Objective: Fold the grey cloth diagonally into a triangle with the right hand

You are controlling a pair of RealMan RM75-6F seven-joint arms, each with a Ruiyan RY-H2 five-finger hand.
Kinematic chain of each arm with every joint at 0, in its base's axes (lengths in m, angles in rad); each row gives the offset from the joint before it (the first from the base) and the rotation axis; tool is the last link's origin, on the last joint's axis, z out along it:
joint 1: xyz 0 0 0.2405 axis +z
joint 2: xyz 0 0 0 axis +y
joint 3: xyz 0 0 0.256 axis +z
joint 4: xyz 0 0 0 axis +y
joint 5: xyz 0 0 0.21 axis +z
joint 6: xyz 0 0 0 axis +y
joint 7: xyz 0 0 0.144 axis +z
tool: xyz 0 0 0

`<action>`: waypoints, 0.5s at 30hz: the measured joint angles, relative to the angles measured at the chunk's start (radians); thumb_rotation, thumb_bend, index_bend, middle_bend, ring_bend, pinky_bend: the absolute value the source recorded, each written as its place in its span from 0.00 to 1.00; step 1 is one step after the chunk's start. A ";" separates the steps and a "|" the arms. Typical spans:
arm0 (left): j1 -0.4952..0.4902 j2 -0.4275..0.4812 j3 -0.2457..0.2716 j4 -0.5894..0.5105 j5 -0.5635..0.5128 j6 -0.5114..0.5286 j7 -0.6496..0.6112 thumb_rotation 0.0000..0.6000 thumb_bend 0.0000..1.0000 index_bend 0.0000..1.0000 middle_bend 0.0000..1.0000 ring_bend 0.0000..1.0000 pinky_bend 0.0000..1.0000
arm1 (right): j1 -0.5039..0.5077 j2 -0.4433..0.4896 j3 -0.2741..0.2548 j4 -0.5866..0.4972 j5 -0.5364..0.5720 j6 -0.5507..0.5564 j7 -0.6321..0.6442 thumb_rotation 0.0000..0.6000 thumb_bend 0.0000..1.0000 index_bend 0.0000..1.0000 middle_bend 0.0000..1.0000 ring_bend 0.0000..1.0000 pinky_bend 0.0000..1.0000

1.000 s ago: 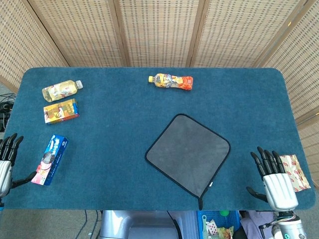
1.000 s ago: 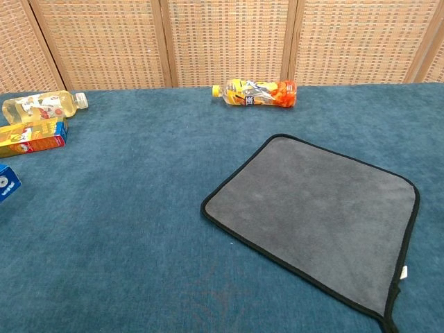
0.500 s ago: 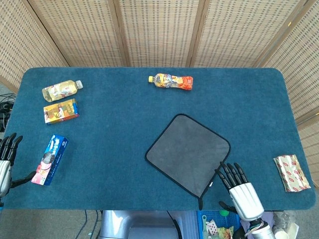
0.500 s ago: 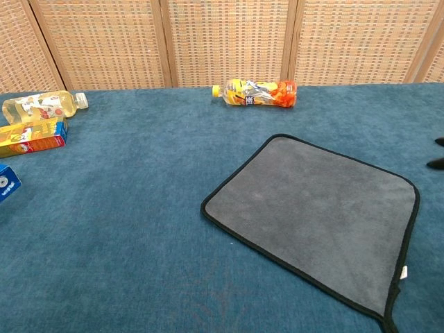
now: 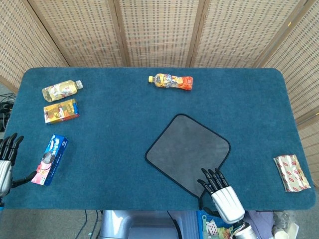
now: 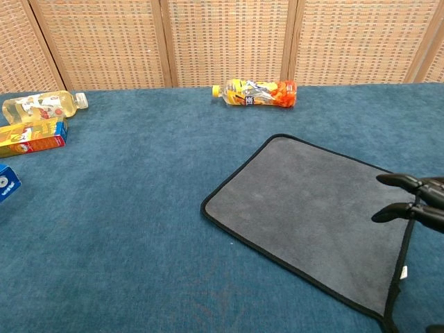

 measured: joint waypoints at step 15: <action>-0.002 -0.004 0.001 0.004 0.001 -0.003 0.005 1.00 0.15 0.00 0.00 0.00 0.00 | 0.025 -0.093 0.027 0.093 0.087 -0.076 0.022 1.00 0.11 0.20 0.00 0.00 0.00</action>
